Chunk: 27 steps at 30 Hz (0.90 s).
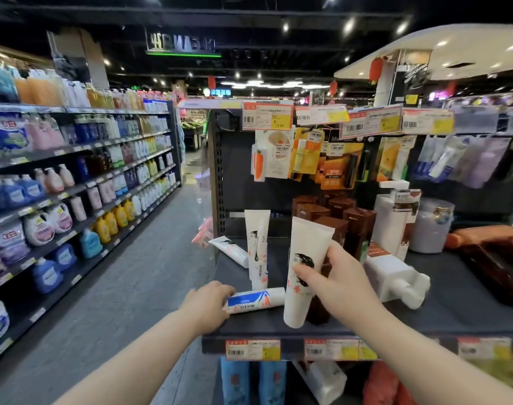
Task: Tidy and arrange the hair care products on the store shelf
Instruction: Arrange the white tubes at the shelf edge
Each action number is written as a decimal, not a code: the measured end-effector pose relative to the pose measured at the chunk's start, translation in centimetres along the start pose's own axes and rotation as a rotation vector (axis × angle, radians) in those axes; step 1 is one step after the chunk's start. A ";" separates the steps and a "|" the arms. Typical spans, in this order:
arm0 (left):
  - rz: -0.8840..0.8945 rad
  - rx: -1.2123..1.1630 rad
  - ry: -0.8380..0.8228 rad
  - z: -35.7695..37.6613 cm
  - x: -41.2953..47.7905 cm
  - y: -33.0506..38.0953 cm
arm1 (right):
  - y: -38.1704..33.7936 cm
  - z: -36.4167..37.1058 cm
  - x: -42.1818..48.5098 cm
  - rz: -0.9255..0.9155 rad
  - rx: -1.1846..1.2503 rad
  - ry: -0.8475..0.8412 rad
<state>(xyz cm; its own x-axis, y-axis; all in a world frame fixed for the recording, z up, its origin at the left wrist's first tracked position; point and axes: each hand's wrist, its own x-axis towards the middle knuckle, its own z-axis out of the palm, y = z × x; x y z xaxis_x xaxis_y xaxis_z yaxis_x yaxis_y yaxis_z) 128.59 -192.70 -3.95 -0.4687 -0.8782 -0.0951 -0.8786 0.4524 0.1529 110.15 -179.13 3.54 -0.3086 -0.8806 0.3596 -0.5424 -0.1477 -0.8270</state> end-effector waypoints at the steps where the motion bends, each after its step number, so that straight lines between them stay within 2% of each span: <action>1: 0.015 -0.007 0.008 -0.1 -0.2 -0.1 | 0.0 0.2 0.1 0.003 0.004 0.003; 8: -0.020 -0.361 0.168 -3.0 -2.7 -0.5 | -0.5 1.1 0.8 0.009 0.026 -0.015; 12: -0.107 -0.573 0.243 -5.9 -4.7 -1.8 | -0.5 2.4 1.5 0.014 0.004 -0.048; 16: -0.246 -0.784 0.393 -7.8 -6.5 -3.2 | -0.3 4.6 2.6 0.043 0.041 -0.108; 18: -0.271 -0.781 0.455 -8.6 -7.0 -3.8 | -0.2 6.0 3.1 0.061 0.083 -0.139; 22: -0.294 -0.617 0.485 -9.7 -7.5 -4.1 | -0.2 8.7 4.2 0.092 0.132 -0.183; 27: -0.315 -0.478 0.502 -10.6 -8.0 -4.9 | 0.2 10.6 4.7 0.130 0.022 -0.308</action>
<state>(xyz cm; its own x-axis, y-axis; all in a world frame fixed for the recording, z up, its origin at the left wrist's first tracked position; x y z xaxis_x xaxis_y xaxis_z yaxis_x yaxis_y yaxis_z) 137.68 -189.52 6.52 -0.0042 -0.9715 0.2370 -0.7755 0.1528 0.6125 116.92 -188.10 0.48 -0.1214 -0.9870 0.1052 -0.4963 -0.0314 -0.8676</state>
